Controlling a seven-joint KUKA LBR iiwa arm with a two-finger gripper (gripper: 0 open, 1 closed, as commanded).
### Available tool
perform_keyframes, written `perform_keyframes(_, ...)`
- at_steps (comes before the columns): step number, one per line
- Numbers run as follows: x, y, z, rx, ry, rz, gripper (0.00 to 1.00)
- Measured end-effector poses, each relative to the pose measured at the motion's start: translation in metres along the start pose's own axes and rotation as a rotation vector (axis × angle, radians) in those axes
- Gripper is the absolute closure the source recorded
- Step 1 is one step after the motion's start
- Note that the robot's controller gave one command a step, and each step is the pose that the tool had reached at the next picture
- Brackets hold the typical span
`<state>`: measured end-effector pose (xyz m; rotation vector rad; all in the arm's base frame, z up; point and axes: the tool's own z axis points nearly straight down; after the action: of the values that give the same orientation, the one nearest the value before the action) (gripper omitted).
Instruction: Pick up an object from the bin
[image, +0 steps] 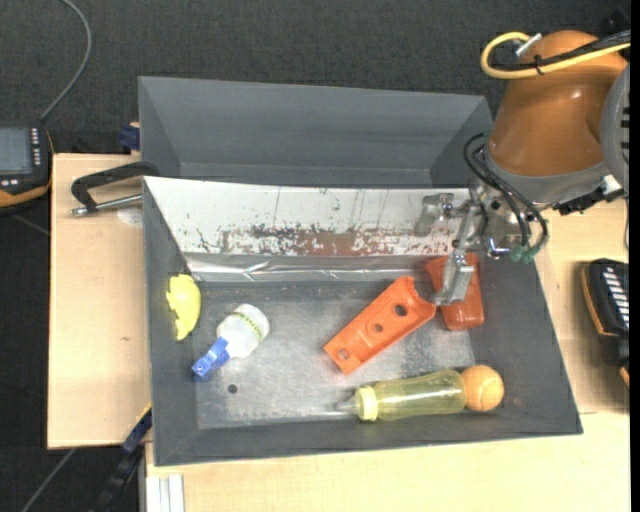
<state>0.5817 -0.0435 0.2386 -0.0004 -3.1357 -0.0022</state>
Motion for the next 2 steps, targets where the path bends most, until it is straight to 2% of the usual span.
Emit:
perform_keyframes(1,-0.001,0.0,-0.005,0.001,-0.009,-0.001,0.0)
perform_keyframes(2,0.03,0.005,0.047,0.0,-0.01,-0.075,0.0)
